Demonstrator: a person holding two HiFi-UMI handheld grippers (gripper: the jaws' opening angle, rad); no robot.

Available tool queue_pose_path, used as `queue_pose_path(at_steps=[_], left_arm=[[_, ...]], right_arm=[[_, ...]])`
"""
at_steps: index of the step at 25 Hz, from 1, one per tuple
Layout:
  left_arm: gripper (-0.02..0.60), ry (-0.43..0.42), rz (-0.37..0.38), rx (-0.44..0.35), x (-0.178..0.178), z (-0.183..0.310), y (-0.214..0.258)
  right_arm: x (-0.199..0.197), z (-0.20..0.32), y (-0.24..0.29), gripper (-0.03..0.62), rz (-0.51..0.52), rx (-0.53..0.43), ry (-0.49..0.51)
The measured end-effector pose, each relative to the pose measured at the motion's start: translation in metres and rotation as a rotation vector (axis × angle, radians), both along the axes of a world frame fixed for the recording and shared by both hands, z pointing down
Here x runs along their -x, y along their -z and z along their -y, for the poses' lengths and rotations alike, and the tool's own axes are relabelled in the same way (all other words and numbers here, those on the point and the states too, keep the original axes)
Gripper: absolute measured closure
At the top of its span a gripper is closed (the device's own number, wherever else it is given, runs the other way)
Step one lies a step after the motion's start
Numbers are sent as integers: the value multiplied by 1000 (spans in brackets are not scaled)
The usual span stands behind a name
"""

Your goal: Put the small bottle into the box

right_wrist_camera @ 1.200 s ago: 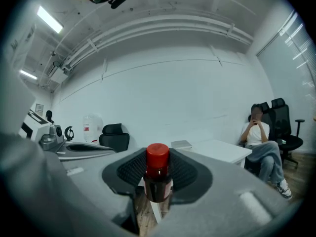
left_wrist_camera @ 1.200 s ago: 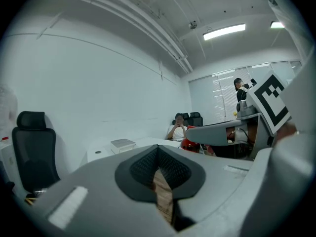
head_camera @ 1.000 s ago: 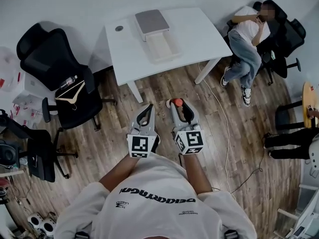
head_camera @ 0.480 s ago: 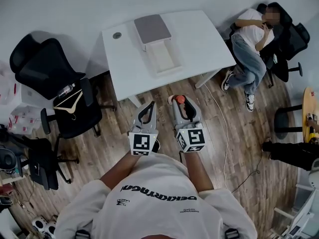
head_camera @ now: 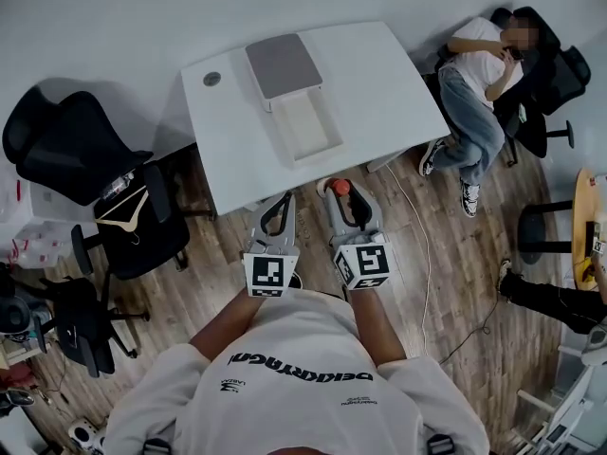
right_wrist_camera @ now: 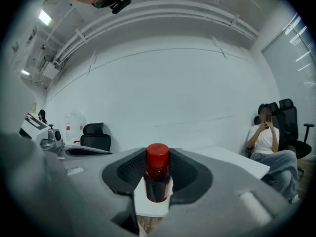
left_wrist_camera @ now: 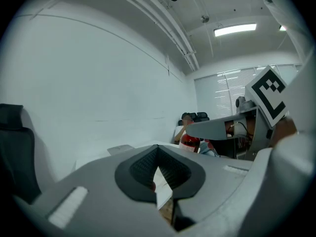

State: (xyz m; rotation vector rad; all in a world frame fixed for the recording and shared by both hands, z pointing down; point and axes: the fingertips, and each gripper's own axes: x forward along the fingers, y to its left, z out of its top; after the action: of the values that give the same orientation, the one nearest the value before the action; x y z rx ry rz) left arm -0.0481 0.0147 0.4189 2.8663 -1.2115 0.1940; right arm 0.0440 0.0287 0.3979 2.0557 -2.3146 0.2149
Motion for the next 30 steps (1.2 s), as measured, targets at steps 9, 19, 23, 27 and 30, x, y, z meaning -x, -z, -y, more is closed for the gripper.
queue_pose_path(at_steps=[9,19,23,27,30], left_arm=[[575,-9,-9,5,-12,23,1],[575,28,50,6,-23,36,-9],[574,67,64,-1,-37,51,-10],[574,107,62,5,-56,65,-8],[575,138,55,12,-71,74,-3]], right_arm=[[-10,24,-3,461,-3,11,-9],[-22,50,-4,459,-6,-4,34],[-33,65,-5,461,4,-10,77],[-51,79,-9,461,21,1,123],[-65,88,-12,461,28,8,150]])
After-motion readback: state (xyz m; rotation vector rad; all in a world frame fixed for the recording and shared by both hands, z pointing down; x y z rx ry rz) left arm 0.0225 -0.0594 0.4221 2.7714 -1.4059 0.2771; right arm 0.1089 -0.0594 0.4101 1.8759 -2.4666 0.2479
